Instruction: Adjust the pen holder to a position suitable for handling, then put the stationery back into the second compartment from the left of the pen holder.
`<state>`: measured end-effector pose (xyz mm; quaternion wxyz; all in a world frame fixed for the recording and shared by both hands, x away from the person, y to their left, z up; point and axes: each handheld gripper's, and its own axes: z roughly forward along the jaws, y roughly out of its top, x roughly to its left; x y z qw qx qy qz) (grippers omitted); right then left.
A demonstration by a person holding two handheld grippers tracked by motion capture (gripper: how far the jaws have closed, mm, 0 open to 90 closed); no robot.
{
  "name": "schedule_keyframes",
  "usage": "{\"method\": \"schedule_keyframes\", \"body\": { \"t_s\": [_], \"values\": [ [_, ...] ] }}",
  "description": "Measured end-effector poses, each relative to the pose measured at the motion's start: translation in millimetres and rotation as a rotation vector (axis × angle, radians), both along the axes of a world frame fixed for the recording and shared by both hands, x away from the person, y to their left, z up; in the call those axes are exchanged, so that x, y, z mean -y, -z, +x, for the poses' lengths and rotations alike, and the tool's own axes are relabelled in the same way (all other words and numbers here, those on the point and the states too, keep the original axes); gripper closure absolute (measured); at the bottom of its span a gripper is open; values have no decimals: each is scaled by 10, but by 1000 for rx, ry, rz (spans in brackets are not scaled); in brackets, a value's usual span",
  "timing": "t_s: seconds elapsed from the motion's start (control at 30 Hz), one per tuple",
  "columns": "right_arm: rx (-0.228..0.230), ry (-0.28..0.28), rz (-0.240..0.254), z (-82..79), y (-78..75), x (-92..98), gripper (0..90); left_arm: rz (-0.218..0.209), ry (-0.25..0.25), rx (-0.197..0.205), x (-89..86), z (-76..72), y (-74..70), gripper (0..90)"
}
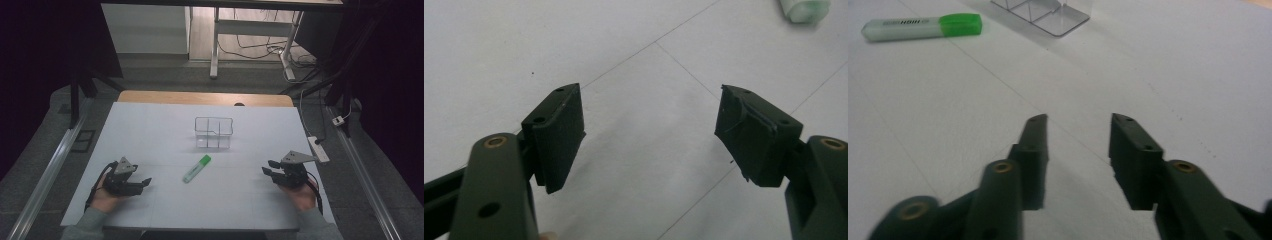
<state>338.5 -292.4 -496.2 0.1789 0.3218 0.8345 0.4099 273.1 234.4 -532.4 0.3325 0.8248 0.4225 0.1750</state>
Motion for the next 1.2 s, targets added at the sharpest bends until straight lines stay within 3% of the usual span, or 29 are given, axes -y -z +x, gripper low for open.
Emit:
{"method": "schedule_keyframes", "body": {
  "t_s": [0.03,0.3,0.87,1.2],
  "values": [
    [-4,-10,0,-10,2,-13,486,-1,0,0,1,0,-2,274],
    [-1,-13,6,1,9,23,416,-14,4,9,4,34,-61,272],
    [-23,-16,-25,17,36,30,393,-21,48,27,171,122,-291,268],
    [-25,-27,-33,-5,47,45,391,-23,61,31,252,189,-348,269]
  ]
}}
